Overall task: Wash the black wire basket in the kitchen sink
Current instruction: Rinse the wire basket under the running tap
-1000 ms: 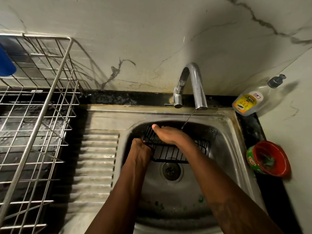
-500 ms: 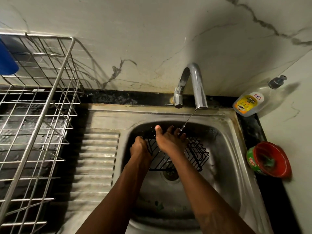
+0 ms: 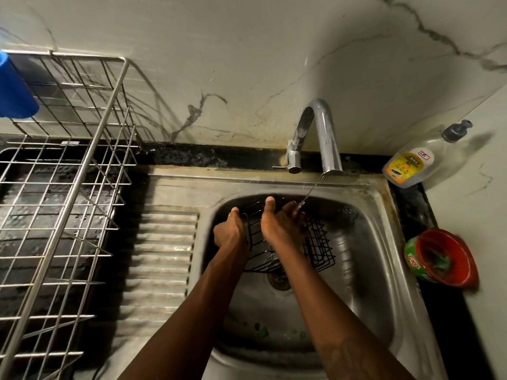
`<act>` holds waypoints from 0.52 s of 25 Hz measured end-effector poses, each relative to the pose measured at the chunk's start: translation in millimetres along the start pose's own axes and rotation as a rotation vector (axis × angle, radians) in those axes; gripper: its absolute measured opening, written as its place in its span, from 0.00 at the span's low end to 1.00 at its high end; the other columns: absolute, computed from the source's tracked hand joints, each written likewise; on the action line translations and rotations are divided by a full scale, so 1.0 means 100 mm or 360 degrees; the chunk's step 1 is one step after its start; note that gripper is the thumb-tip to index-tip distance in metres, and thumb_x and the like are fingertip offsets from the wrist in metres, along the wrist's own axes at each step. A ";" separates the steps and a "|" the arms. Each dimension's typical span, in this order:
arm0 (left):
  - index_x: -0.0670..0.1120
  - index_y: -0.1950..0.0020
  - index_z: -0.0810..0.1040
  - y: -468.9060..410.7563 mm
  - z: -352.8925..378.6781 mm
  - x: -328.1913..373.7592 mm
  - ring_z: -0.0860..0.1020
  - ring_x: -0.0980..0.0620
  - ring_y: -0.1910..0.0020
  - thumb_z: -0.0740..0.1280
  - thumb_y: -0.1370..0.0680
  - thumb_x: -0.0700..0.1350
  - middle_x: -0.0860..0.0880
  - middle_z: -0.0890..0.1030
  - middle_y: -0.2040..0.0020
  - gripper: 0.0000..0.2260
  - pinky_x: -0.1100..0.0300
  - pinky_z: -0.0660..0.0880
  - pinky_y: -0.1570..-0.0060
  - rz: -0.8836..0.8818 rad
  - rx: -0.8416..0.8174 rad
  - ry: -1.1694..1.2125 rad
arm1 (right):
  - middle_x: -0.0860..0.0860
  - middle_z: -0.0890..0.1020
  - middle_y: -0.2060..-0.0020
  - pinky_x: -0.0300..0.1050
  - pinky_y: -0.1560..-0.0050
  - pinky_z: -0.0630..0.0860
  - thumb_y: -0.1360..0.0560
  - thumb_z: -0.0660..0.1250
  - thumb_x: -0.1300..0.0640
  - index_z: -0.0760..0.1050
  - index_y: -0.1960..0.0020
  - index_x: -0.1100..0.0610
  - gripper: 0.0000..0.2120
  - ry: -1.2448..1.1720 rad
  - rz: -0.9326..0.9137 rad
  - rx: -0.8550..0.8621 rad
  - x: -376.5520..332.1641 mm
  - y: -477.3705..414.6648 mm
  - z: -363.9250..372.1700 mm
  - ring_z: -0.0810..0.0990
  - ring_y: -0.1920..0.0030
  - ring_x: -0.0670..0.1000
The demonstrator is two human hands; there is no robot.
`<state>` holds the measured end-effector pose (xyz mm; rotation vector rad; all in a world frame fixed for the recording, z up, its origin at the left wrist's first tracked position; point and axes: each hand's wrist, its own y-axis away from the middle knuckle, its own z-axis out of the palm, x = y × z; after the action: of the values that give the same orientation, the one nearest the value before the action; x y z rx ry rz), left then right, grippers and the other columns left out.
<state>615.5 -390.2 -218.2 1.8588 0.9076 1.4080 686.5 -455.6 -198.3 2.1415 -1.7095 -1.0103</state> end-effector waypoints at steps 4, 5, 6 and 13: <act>0.41 0.42 0.79 0.04 -0.05 -0.09 0.80 0.44 0.59 0.71 0.26 0.60 0.41 0.83 0.52 0.24 0.52 0.78 0.57 -0.0003 -0.0071 0.0072 | 0.59 0.49 0.19 0.65 0.23 0.42 0.21 0.38 0.29 0.47 0.18 0.59 0.43 -0.0050 0.0256 0.0028 0.35 -0.36 -0.11 0.50 0.19 0.59; 0.41 0.43 0.79 0.06 -0.04 -0.12 0.80 0.44 0.59 0.71 0.27 0.60 0.41 0.82 0.52 0.25 0.52 0.79 0.56 0.0024 -0.0065 0.0070 | 0.61 0.56 0.20 0.66 0.22 0.46 0.23 0.38 0.29 0.54 0.19 0.60 0.45 -0.0124 0.0409 0.0027 0.47 -0.54 -0.15 0.56 0.21 0.61; 0.40 0.43 0.78 0.08 -0.03 -0.12 0.81 0.43 0.57 0.71 0.27 0.62 0.40 0.82 0.51 0.27 0.49 0.81 0.52 0.0061 -0.0056 0.0043 | 0.62 0.62 0.23 0.67 0.23 0.51 0.24 0.38 0.29 0.60 0.21 0.61 0.46 -0.0215 0.0538 0.0056 0.54 -0.67 -0.19 0.62 0.23 0.62; 0.37 0.37 0.78 0.17 0.00 -0.08 0.81 0.38 0.47 0.71 0.25 0.60 0.37 0.81 0.43 0.29 0.44 0.80 0.44 0.0131 -0.0008 -0.0074 | 0.57 0.42 0.18 0.67 0.25 0.36 0.20 0.38 0.31 0.40 0.18 0.55 0.39 -0.0135 -0.0058 0.0030 -0.13 0.03 0.04 0.41 0.19 0.61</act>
<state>616.0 -406.7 -208.9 1.9367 0.8122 1.4082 680.2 -443.6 -194.7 2.1787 -1.7300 -1.1142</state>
